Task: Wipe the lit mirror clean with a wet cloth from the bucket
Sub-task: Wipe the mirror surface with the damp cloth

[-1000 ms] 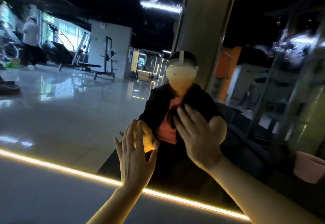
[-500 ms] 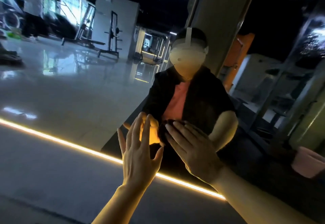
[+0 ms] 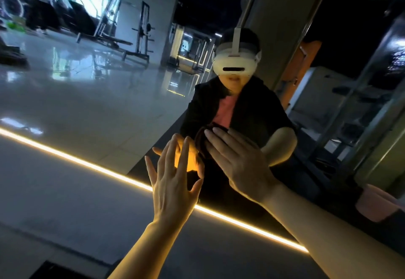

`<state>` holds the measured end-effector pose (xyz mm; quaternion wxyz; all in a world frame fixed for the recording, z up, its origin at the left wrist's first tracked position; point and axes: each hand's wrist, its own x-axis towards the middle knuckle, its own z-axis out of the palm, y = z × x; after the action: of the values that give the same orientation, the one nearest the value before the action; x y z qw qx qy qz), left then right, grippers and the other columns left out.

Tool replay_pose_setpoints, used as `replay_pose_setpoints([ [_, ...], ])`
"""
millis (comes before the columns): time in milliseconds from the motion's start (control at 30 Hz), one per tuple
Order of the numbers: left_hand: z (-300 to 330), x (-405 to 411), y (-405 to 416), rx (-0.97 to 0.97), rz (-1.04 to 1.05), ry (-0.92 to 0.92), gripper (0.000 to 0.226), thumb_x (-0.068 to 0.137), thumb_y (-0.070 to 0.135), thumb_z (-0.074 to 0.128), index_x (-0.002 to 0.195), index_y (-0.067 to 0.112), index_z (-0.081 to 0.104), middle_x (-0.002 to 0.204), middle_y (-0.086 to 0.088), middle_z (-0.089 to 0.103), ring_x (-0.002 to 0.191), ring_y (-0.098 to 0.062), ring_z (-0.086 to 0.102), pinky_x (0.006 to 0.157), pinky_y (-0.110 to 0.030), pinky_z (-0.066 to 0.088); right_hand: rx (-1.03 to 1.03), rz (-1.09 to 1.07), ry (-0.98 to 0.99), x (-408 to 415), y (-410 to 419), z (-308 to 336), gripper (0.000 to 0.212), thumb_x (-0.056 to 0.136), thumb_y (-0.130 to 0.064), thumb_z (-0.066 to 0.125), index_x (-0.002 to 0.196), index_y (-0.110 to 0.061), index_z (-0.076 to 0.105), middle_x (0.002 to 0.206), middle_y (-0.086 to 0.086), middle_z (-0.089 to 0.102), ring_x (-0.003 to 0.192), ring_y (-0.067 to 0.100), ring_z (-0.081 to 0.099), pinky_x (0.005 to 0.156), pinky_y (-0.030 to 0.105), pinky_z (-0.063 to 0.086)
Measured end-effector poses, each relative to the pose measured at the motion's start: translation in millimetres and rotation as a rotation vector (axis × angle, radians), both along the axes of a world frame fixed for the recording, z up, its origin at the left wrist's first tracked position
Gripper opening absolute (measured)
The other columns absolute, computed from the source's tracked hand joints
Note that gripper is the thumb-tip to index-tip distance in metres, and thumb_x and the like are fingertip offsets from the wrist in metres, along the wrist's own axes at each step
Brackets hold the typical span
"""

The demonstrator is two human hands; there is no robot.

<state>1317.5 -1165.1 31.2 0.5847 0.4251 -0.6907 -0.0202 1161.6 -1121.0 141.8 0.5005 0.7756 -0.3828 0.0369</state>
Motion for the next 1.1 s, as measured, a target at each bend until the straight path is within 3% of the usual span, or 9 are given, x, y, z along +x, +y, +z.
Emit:
replay_pose_setpoints([
  [67,-2,4,-1,0.007,-0.014,0.006,0.116,0.06,0.028,0.093,0.153,0.024,0.025,0.161,-0.006,0.019,0.144,-0.029,0.028,0.11,-0.071,0.021,-0.114,0.016,-0.147,10,-5,27,0.044,0.102,0.0,0.025,0.137,-0.003,0.051,0.151,0.018,0.041,0.143,0.034,0.035,0.116,0.048,0.033],
  [200,-6,15,-9,-0.011,-0.033,0.03,0.116,0.057,0.029,0.095,0.151,0.028,0.026,0.158,-0.007,0.019,0.142,-0.032,0.026,0.104,-0.063,0.039,-0.413,0.015,-0.5,38,-26,66,0.038,0.103,-0.002,0.043,0.14,-0.002,0.05,0.152,0.019,0.041,0.144,0.035,0.033,0.12,0.042,0.027],
  [467,-19,44,-19,0.2,0.09,0.205,0.085,0.085,0.019,0.073,0.154,0.014,0.024,0.158,-0.011,0.023,0.142,-0.031,0.027,0.107,-0.061,0.037,0.068,0.034,0.185,32,-23,-39,0.047,0.099,-0.007,0.03,0.141,-0.002,0.05,0.154,0.018,0.034,0.144,0.035,0.03,0.119,0.043,0.021],
  [567,-23,57,-25,0.265,0.103,0.167,0.092,0.082,0.028,0.076,0.155,0.015,0.021,0.161,-0.011,0.019,0.144,-0.031,0.027,0.113,-0.063,0.025,-0.112,0.038,-0.122,58,-40,-2,0.047,0.106,-0.006,0.018,0.138,-0.002,0.052,0.151,0.019,0.042,0.142,0.036,0.036,0.116,0.049,0.031],
  [667,-22,65,-27,0.266,0.09,0.172,0.096,0.077,0.031,0.08,0.154,0.017,0.025,0.16,-0.009,0.023,0.143,-0.031,0.03,0.112,-0.064,0.028,-0.318,0.014,-0.44,90,-61,19,0.039,0.107,-0.008,0.031,0.14,-0.003,0.052,0.152,0.018,0.041,0.143,0.035,0.035,0.117,0.05,0.032],
  [767,-22,71,-30,0.24,0.105,0.238,0.085,0.079,0.022,0.08,0.151,0.018,0.034,0.155,-0.009,0.033,0.137,-0.024,0.034,0.108,-0.062,0.036,-0.154,0.071,-0.182,101,-71,-34,0.044,0.107,-0.011,0.025,0.141,-0.002,0.05,0.152,0.018,0.041,0.143,0.034,0.036,0.12,0.043,0.023],
  [900,-24,84,-35,0.35,0.121,0.377,0.062,0.091,0.007,0.065,0.147,0.02,0.041,0.15,-0.002,0.04,0.132,-0.025,0.046,0.106,-0.046,0.043,0.149,0.088,0.137,98,-66,-87,0.044,0.098,-0.009,0.04,0.139,0.0,0.053,0.149,0.017,0.046,0.139,0.033,0.043,0.117,0.041,0.028],
  [1033,-25,99,-39,0.375,0.151,0.417,0.049,0.091,0.002,0.061,0.137,0.019,0.053,0.14,0.003,0.051,0.123,-0.021,0.054,0.099,-0.033,0.046,-0.064,0.142,-0.1,122,-85,-33,0.044,0.105,-0.006,0.025,0.136,0.001,0.055,0.148,0.019,0.047,0.138,0.035,0.043,0.118,0.044,0.029],
  [1100,-23,104,-41,0.409,0.183,0.446,0.044,0.095,0.003,0.056,0.134,0.021,0.056,0.138,0.005,0.054,0.119,-0.018,0.057,0.092,-0.026,0.045,-0.21,0.109,-0.281,140,-99,-8,0.04,0.104,-0.005,0.033,0.139,0.0,0.052,0.15,0.019,0.044,0.141,0.036,0.039,0.119,0.045,0.027],
])
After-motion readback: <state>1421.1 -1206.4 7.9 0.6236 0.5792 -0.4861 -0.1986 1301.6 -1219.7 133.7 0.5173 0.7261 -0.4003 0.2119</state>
